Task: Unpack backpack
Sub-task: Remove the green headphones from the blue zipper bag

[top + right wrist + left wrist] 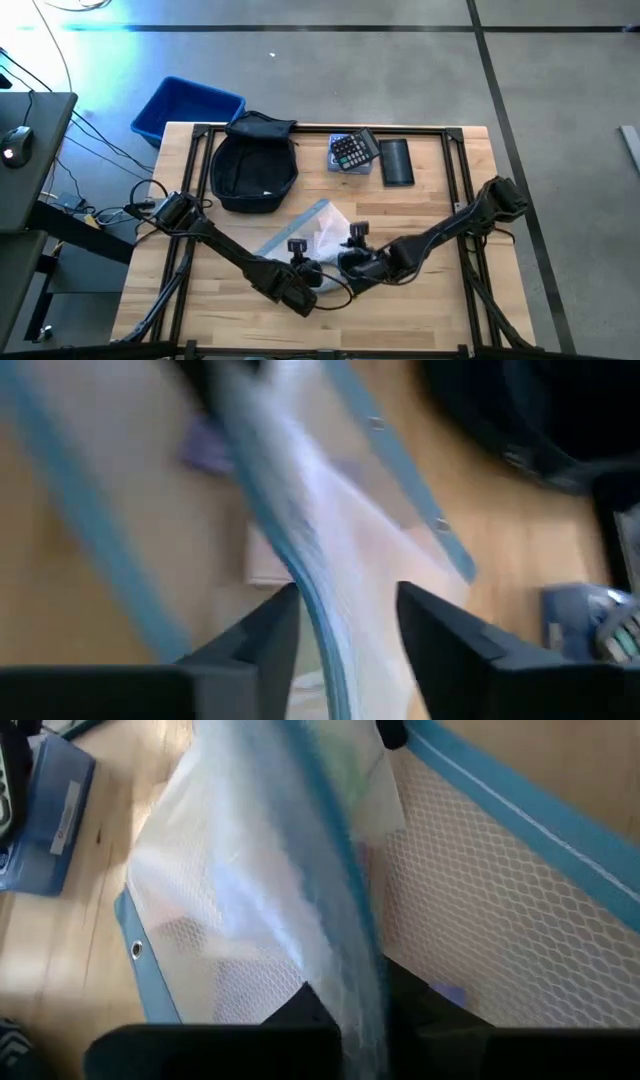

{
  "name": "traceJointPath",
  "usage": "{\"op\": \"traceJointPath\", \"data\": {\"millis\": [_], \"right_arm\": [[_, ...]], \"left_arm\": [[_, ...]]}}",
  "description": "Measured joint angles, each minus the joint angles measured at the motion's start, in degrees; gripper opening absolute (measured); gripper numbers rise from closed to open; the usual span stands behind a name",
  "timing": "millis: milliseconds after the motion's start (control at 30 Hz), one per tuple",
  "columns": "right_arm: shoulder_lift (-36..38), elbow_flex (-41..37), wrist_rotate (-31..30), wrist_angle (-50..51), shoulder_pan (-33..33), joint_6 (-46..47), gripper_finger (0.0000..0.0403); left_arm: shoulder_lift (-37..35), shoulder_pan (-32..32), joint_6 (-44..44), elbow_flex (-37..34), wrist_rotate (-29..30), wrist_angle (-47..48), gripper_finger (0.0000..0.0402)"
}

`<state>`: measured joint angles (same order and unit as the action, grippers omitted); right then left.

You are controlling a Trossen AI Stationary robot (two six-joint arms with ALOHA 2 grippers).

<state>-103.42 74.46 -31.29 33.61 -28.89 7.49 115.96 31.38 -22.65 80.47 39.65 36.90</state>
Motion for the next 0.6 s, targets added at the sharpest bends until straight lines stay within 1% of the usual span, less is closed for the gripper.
{"op": "traceJointPath", "data": {"millis": [67,133,233,300,333,433,500,533,600], "right_arm": [[0.0,-0.7,3.85,-2.99,-1.85,-0.83,0.019],[-0.04,-1.8,6.39,-5.39,-3.63,-0.87,0.0199],[-0.04,-4.04,7.43,-11.05,-5.62,-0.64,0.0199],[-0.06,-6.3,7.44,-13.69,-5.8,-0.21,0.0194],[-0.06,-7.46,6.73,-14.19,-5.44,-0.15,0.0192],[-0.09,-10.83,0.99,-15.46,-3.33,1.21,0.0187],[-0.09,-12.84,-2.83,-16.31,-1.62,4.29,0.0187],[-0.09,-13.86,-3.64,-16.6,-0.65,6.18,0.0188],[-0.09,-15.68,-2.42,-17.68,1.37,8.89,0.0194]], "left_arm": [[0.0,0.0,-0.76,0.0,0.17,0.13,0.0],[0.0,-0.12,-1.13,0.0,0.39,0.12,0.0],[0.0,-0.42,-1.85,0.0,0.39,0.03,0.0],[0.0,-0.61,-2.23,0.0,0.49,-0.03,0.0],[0.0,-0.63,-2.24,0.0,0.53,0.01,0.0],[0.0,-0.63,-2.11,0.0,1.1,0.11,0.0],[0.0,-0.61,-0.97,0.0,1.15,0.1,0.0],[0.0,-0.61,-0.66,-0.01,1.21,0.12,0.0],[0.0,-0.63,-0.02,-0.02,1.38,0.1,0.0]]}}
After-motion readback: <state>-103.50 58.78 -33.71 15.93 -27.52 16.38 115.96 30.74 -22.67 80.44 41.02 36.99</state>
